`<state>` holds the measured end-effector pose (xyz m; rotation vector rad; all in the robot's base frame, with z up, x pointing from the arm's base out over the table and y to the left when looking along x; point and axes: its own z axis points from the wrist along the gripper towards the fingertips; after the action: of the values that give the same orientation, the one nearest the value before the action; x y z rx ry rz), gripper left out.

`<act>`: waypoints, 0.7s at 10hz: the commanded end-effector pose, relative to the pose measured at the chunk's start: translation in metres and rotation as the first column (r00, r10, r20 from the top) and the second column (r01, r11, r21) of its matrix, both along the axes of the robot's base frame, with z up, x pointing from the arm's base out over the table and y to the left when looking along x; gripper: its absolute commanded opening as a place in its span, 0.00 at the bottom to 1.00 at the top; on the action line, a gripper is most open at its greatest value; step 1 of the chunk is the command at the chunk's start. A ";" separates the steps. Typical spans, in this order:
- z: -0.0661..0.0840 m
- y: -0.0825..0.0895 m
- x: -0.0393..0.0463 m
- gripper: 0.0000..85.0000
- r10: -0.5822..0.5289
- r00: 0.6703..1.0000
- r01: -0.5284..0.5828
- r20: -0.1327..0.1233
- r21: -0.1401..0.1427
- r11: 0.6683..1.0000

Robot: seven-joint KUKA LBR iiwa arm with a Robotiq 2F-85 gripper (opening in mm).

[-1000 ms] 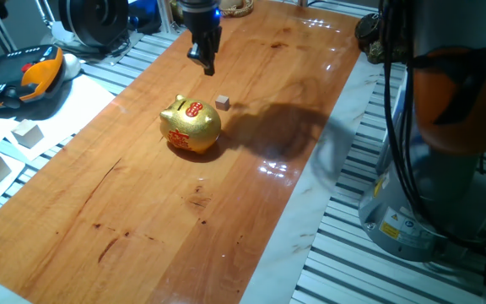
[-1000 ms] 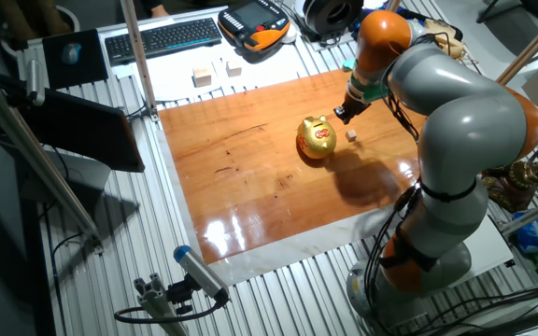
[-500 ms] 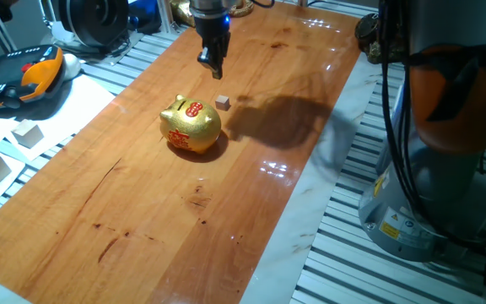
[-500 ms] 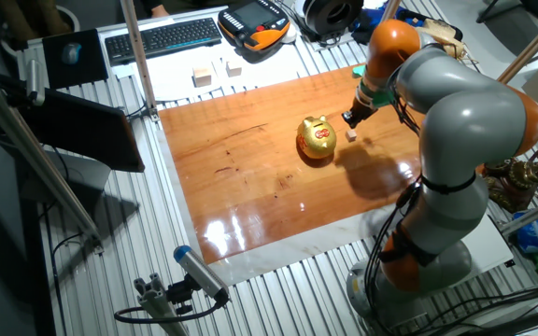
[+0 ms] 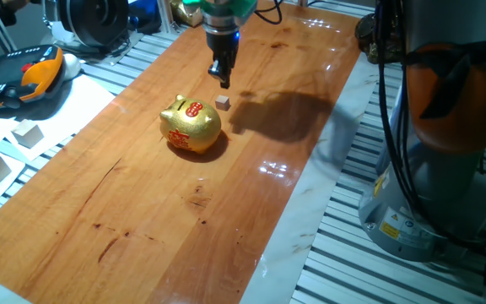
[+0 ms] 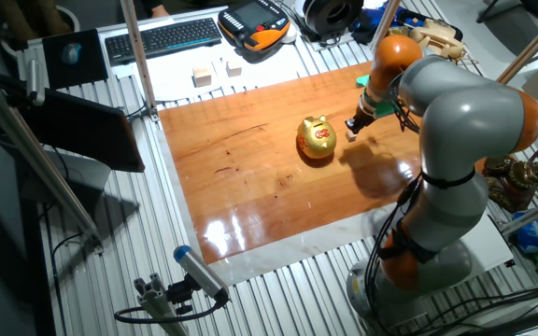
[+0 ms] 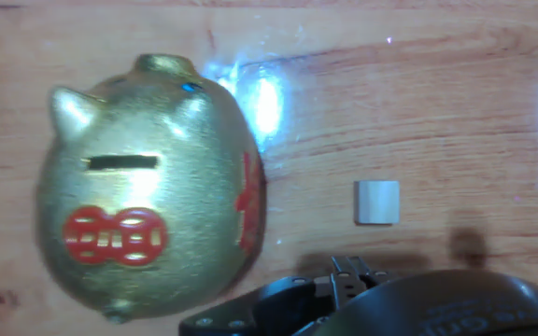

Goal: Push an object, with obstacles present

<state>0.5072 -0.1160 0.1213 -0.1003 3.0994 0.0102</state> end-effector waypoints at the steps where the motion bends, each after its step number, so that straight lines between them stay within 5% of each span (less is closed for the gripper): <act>1: -0.003 -0.002 -0.0005 0.00 0.000 1.000 0.000 -0.006 -0.002 1.000; 3: -0.007 -0.004 -0.0026 0.00 -0.014 1.000 0.014 -0.018 -0.026 1.000; 7: -0.027 -0.012 -0.0062 0.00 -0.003 1.000 0.003 -0.003 -0.011 1.000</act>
<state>0.5009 -0.1283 0.0944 -0.0954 3.1037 -0.0065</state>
